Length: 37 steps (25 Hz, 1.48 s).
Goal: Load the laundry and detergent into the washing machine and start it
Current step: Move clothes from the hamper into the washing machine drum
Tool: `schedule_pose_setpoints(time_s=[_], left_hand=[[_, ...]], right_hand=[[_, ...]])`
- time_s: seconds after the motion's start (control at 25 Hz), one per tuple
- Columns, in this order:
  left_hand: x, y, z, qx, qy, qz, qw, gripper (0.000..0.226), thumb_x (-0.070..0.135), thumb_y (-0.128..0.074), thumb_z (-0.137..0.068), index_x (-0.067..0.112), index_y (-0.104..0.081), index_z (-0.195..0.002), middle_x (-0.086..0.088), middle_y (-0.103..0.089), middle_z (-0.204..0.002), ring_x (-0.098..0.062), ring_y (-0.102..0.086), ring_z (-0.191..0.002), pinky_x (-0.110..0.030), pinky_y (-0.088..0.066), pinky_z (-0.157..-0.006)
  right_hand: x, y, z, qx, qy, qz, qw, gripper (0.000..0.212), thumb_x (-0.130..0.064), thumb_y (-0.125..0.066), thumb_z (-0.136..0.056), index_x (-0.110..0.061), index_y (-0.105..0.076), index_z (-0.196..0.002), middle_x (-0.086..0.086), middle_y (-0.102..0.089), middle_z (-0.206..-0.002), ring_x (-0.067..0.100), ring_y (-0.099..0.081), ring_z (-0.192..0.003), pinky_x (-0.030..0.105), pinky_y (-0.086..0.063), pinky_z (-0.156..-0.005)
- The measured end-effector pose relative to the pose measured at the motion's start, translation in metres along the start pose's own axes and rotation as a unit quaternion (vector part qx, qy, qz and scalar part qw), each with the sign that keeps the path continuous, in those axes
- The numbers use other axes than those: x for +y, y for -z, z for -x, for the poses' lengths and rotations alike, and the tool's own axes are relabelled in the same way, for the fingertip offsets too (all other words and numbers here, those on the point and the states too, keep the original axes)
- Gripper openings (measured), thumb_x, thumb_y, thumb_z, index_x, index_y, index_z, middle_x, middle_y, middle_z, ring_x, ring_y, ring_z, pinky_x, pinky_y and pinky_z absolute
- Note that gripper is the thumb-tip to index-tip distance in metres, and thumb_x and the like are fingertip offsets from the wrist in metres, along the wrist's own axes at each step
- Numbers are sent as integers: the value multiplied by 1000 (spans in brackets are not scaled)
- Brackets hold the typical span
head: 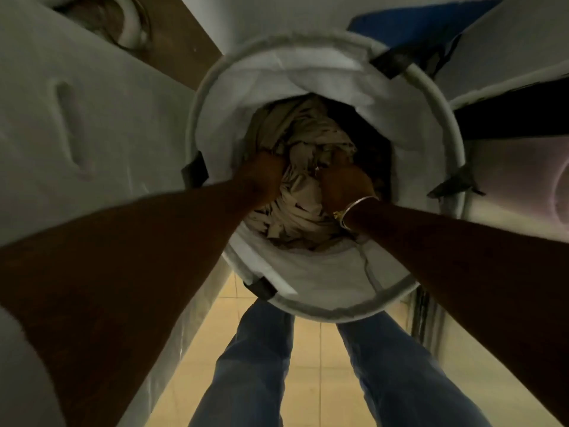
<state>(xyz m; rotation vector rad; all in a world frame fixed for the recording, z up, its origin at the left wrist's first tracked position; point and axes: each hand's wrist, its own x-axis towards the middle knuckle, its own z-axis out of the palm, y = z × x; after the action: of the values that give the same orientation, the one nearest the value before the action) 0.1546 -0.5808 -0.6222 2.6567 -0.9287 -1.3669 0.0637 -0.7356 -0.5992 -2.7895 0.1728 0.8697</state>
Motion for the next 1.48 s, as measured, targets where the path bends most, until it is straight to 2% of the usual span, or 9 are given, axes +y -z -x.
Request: schedule_pose_setpoints(time_s=[0.08, 0.24, 0.48, 0.6, 0.72, 0.88, 1.12, 1.28, 1.48], left_hand=[[4, 18, 23, 29, -28, 17, 999, 47, 34, -57, -91, 16, -54, -134, -17, -57, -133, -38, -53, -124, -49, -42, -107], [30, 70, 86, 72, -34, -11, 997, 48, 36, -56, -93, 20, -50, -139, -13, -58, -133, -35, -55, -122, -44, -42, -103], [60, 145, 176, 60, -27, -10, 998, 42, 20, -62, -86, 20, -57, -128, -11, -62, -120, -34, -59, -112, -42, -50, -89], [64, 181, 218, 80, -49, 1, 996, 39, 25, -62, -85, 16, -58, -123, -11, -64, -116, -34, -61, -106, -45, -54, -88], [65, 214, 257, 130, -86, 26, 987, 36, 36, -56, -89, 16, -61, -118, -9, -66, -111, -32, -64, -100, -43, -54, -84], [81, 264, 312, 173, -84, -19, 981, 36, 25, -64, -83, 14, -59, -117, -13, -63, -110, -32, -62, -97, -34, -50, -77], [116, 334, 413, 239, -88, -19, 967, 43, 29, -71, -75, 22, -61, -115, -7, -67, -107, -28, -64, -97, -35, -54, -79], [133, 374, 503, 319, -105, 35, 941, 36, 29, -73, -69, 23, -66, -104, 0, -70, -94, -22, -67, -88, -30, -54, -75], [157, 413, 636, 435, -99, 93, 890, 46, 29, -77, -69, 23, -67, -114, 0, -66, -101, -18, -61, -92, -29, -53, -84]], right_hand=[[-5, 26, 19, -57, -18, -12, 998, 35, -29, -46, -98, -21, -63, -127, 26, -38, -144, 44, -62, -101, 46, -53, -81], [-10, 86, 60, -32, -15, 0, 999, 34, -30, -54, -94, -24, -61, -126, 23, -38, -143, 39, -64, -94, 42, -53, -75], [-30, 183, 134, -25, -27, 1, 999, 37, -36, -53, -94, -31, -56, -131, 19, -31, -143, 43, -60, -102, 45, -52, -82], [-40, 223, 161, -3, -30, -15, 999, 42, -42, -57, -93, -34, -54, -134, 17, -28, -144, 42, -58, -107, 46, -53, -86], [-49, 266, 191, 34, -21, -4, 999, 50, -46, -61, -90, -33, -51, -137, 18, -25, -148, 42, -55, -113, 45, -53, -91], [-57, 330, 237, 84, -22, 6, 996, 50, -45, -64, -86, -29, -56, -132, 19, -30, -143, 41, -60, -105, 43, -52, -84], [-73, 420, 325, 160, -43, 20, 986, 50, -44, -68, -80, -28, -60, -127, 15, -38, -133, 38, -63, -91, 40, -52, -77], [-96, 475, 394, 252, -43, -6, 967, 52, -39, -68, -78, -30, -59, -128, 16, -40, -136, 42, -64, -89, 40, -52, -74], [-150, 542, 492, 375, -27, -33, 926, 59, -33, -73, -70, -28, -60, -127, 16, -45, -127, 42, -63, -89, 37, -51, -74]])
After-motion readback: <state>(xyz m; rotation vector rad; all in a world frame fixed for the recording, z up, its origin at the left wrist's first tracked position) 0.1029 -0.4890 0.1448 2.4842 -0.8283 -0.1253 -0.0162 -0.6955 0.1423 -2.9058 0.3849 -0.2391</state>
